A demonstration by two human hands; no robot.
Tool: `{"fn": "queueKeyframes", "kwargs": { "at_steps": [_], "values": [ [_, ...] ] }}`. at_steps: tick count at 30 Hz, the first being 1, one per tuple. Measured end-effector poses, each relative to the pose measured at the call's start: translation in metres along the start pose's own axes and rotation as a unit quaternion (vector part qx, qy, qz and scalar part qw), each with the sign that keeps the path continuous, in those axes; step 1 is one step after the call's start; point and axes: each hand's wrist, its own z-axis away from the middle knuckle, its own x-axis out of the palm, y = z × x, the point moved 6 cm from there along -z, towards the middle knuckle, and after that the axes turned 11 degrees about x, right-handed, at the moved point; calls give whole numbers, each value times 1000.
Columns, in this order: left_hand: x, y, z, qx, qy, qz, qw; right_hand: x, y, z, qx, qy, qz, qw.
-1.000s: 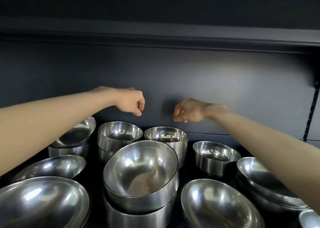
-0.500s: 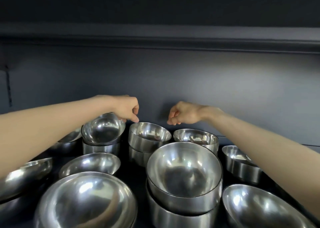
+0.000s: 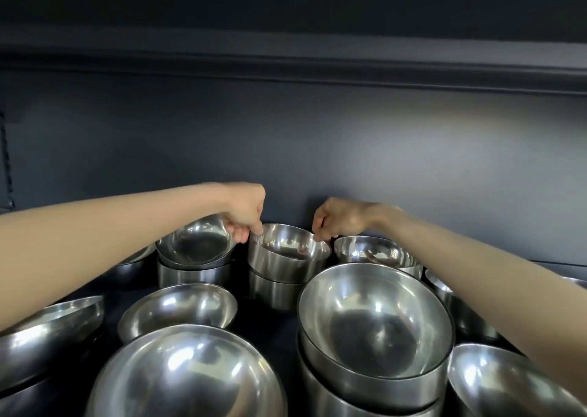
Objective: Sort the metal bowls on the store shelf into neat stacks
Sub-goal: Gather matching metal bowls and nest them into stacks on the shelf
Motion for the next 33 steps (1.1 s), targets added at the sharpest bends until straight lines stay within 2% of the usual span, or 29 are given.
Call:
{"fn": "queueKeyframes", "kwargs": {
  "at_steps": [10, 16, 20, 26, 33],
  "values": [
    [12, -12, -5, -41, 6, 70, 997, -3, -1, -7, 16, 13, 9, 1000],
    [17, -14, 0, -52, -24, 109, 992, -9, -10, -4, 3, 25, 21, 999],
    [16, -11, -1, -49, -19, 101, 993, -6, -11, 0, 6, 31, 51, 998],
    [11, -8, 1, -39, 5, 49, 998, -6, -8, 4, 6, 46, 40, 998],
    [16, -10, 5, -31, 1, 57, 998, -7, -7, 5, -1, 56, 35, 998]
  ]
}}
